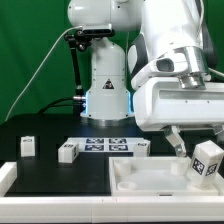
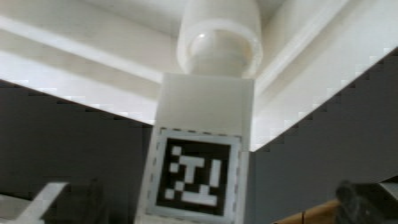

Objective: Assemble one leg

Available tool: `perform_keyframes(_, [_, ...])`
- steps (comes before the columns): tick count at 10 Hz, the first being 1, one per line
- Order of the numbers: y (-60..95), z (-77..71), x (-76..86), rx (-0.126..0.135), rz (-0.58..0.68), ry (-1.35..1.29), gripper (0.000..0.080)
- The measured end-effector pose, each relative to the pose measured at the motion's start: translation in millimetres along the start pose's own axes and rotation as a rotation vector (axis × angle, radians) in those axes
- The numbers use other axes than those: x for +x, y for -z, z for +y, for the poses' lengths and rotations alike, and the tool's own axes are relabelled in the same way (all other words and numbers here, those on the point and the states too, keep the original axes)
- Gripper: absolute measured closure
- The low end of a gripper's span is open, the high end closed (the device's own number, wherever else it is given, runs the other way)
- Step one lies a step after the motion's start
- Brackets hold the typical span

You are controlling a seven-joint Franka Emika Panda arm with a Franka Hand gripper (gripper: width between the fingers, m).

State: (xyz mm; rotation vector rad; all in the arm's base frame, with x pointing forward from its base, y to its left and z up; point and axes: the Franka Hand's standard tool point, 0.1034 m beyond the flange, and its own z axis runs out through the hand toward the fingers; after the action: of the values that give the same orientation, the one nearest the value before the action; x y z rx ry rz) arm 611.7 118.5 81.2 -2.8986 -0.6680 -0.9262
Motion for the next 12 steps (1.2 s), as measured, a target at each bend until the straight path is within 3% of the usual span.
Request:
perform_keyframes(3, [15.9,6.9,16.4,-0.006,-0.01,0.019,0.015])
perform_keyframes(5, [14.4,3.9,13.6,0.004,-0.039,0.019,0.015])
perform_keyframes(7, [6.6,1.2,9.3,0.048,-0.218,0.021,0.015])
perform_keyframes(9, [3.5,7.6,12.3,0.08,-0.368,0.018,0.015])
perform_keyframes(12, [6.3,4.4,15.1,0.143,-0.608,0.015,0.015])
